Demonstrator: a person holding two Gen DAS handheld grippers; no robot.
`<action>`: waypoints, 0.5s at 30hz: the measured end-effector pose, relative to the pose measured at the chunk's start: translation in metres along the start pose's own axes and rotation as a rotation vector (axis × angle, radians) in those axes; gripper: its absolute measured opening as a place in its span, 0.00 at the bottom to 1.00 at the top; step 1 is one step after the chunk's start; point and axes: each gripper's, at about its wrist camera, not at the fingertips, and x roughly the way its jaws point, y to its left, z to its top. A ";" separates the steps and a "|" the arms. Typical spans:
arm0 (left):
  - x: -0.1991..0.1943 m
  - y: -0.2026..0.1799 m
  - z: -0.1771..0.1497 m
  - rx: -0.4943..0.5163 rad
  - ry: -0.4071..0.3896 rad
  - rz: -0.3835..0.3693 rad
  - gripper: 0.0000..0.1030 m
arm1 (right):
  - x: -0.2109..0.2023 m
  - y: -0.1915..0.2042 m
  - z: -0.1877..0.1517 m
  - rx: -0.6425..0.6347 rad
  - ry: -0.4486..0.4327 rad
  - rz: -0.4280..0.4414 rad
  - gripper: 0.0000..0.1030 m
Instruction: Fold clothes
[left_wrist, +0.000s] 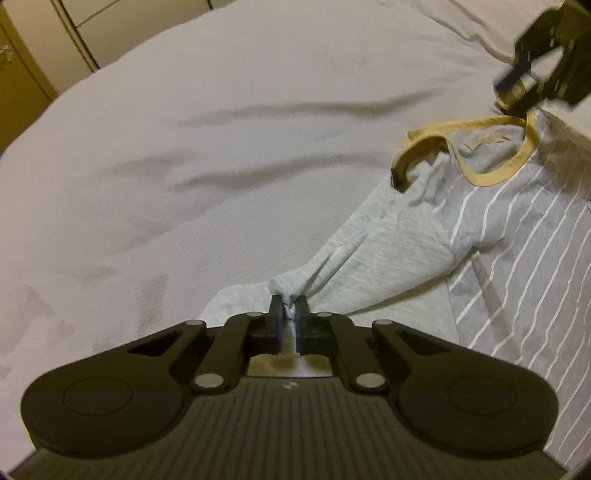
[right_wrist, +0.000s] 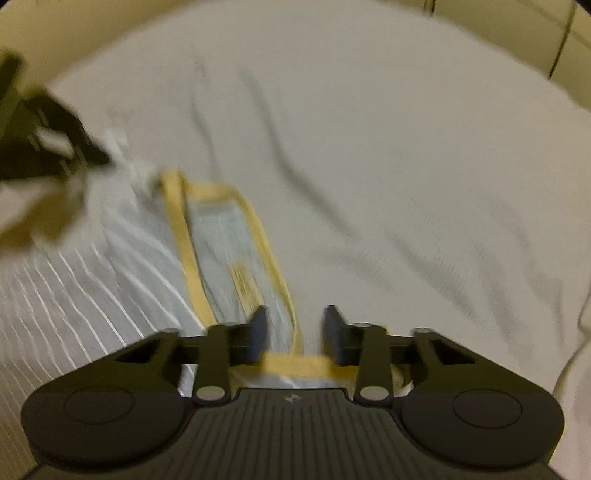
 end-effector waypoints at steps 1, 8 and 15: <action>-0.005 0.000 -0.003 -0.007 -0.004 0.012 0.04 | 0.009 0.003 0.001 -0.019 0.049 -0.001 0.19; -0.021 0.001 -0.021 -0.088 -0.012 0.088 0.04 | 0.011 0.001 0.022 -0.011 -0.022 -0.034 0.00; -0.017 0.006 -0.022 -0.182 0.032 0.094 0.11 | -0.011 -0.024 0.025 0.158 -0.179 -0.037 0.13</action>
